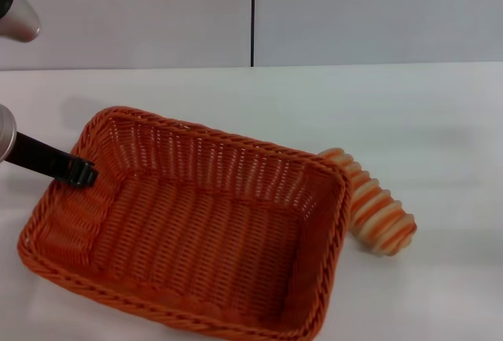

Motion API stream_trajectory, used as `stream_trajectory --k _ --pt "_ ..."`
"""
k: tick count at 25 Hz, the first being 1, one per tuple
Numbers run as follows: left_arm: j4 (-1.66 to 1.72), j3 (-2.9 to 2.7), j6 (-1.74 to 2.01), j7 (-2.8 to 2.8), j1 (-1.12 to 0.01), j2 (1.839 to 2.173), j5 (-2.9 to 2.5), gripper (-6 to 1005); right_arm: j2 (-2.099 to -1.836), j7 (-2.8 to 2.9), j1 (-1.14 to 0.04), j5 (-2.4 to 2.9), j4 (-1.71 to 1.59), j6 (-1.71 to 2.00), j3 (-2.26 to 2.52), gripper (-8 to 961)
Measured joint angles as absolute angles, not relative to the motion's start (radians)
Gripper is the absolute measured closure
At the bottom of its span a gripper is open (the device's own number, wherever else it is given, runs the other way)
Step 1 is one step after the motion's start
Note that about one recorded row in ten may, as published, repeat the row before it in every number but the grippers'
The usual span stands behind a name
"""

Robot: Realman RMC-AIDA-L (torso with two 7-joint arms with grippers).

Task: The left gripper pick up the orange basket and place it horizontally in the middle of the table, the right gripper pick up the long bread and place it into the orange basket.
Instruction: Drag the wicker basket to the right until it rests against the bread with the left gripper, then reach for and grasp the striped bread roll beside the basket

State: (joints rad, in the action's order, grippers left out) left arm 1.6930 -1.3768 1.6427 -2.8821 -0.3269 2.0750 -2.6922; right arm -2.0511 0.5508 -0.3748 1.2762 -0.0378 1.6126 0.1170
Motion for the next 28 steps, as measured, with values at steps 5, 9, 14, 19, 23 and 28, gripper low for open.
stream_trajectory --k 5,9,14,19,23,28 --pt "1.671 -1.314 1.610 -2.880 -0.328 2.070 -2.663 828 -2.054 0.551 -0.374 1.276 -0.039 1.617 0.117 272" --pt "1.643 -1.242 1.576 -2.843 -0.340 2.063 -2.637 750 -2.059 0.553 -0.370 1.276 -0.048 1.619 0.122 272" --pt "1.621 -1.135 1.586 -2.777 -0.367 2.062 -2.572 578 -2.069 0.715 -0.334 1.304 -0.187 1.617 0.215 272" --pt "1.628 -0.924 1.650 -2.673 -0.374 2.060 -2.383 216 -2.075 1.140 -0.281 1.467 -0.524 1.562 0.282 273" --pt "1.619 -0.797 1.657 -2.567 -0.361 2.059 -2.259 197 -2.076 1.441 -0.273 1.665 -0.775 1.563 0.286 273" --pt "1.522 -0.678 1.628 -2.357 -0.327 2.061 -2.072 174 -2.070 1.856 -0.310 1.971 -1.132 1.604 0.317 273"
